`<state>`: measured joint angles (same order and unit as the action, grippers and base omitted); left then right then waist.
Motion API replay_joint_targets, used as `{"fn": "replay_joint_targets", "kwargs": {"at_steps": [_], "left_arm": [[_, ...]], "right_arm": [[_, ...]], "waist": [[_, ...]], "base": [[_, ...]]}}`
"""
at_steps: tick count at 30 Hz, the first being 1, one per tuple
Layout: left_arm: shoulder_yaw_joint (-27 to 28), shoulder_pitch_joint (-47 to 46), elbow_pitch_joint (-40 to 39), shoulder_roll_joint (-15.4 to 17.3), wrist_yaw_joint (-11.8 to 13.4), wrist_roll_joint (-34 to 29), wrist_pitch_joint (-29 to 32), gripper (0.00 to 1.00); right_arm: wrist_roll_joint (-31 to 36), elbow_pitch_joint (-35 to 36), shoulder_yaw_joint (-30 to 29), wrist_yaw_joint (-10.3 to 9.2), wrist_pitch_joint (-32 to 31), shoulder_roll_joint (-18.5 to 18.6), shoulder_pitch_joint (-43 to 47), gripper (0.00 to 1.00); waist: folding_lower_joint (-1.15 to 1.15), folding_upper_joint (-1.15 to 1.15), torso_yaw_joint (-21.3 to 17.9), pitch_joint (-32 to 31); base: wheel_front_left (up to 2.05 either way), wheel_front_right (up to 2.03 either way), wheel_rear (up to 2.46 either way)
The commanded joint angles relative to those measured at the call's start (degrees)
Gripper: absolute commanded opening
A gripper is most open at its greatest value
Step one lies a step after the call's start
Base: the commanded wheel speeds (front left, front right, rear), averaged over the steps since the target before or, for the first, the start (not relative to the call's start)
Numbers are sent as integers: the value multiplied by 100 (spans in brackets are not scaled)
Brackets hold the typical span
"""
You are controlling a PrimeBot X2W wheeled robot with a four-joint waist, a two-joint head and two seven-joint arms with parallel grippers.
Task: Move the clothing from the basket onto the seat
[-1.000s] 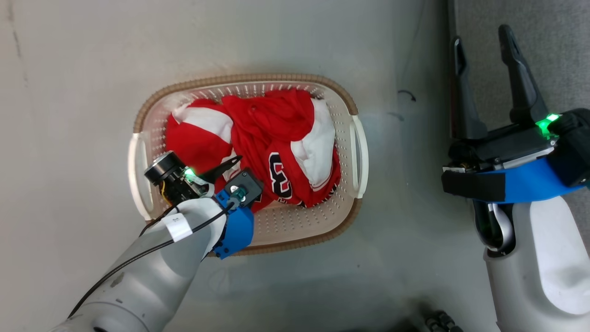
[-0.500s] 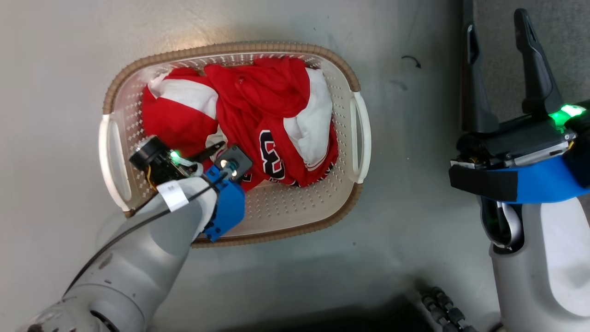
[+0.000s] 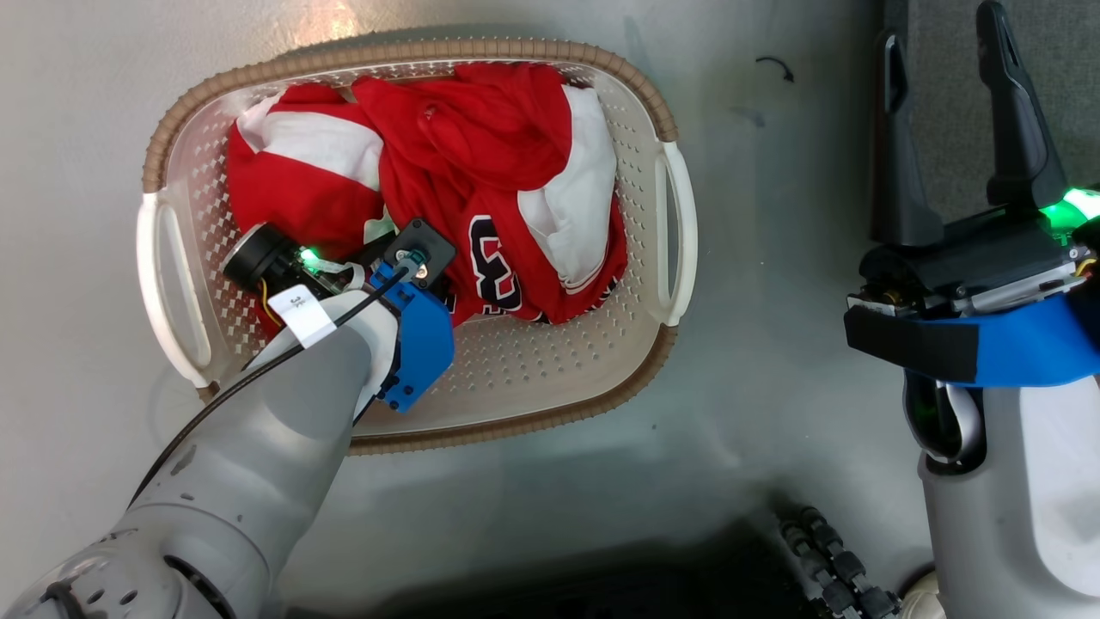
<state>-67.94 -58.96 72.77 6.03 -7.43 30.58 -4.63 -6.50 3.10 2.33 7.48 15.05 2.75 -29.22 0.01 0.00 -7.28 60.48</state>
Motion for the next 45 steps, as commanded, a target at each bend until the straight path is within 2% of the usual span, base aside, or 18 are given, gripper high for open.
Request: {"fn": "replay_joint_targets", "kwargs": {"at_steps": [1, 5, 6, 7, 8, 9, 16, 26, 36, 45], "left_arm": [[-37, -105, -14, -13, -7, 73, 21, 100], [-88, -158, -25, -49, -7, 207, -5, 100], [-96, -163, -16, -51, -7, 248, 16, 97], [-97, -170, -10, -52, -7, 285, -12, 46], [-119, -195, -2, -55, -7, 271, -67, 13], [-145, -202, 8, -61, -7, 256, -79, 0], [-211, -138, 62, -127, -7, 269, -281, 0], [-266, 35, 87, -207, -7, 343, -620, 0], [-388, 280, -41, -245, -7, 327, -964, 0], [-190, 599, -455, -168, -7, 582, -1062, 0]], "right_arm": [[23, 49, -15, 3, 20, 24, -2, 100], [27, 96, -24, 3, 20, 24, 19, 100], [30, 102, -26, 3, 20, 24, 18, 100], [30, 113, -22, 3, 20, 24, 17, 100], [34, 123, -16, 3, 20, 24, 16, 100], [37, 127, -15, 3, 20, 24, 13, 100], [56, 142, -29, 3, 20, 24, -29, 100], [-25, 15, 30, 3, 20, 25, -76, 100], [-82, -263, 88, 3, 20, 25, 112, 100], [-106, -472, 55, 3, 20, 25, 412, 100]], "waist": [[-1, 0, -3, 33], [-1, 0, -3, 72], [-1, 0, 1, 77], [-1, 0, 4, 81], [-1, 0, 8, 83], [-1, 0, 16, 82], [-1, 0, 63, 21], [-1, 0, 138, -477], [-1, 0, 248, -1386], [-1, 0, 329, -2285]], "base": [[0, 0, 0], [0, 0, 0], [0, 0, 0], [0, 0, 0], [0, 0, 0], [0, 0, 0], [0, 0, 0], [0, 0, 0], [0, 0, 0], [0, 0, 0]]}}
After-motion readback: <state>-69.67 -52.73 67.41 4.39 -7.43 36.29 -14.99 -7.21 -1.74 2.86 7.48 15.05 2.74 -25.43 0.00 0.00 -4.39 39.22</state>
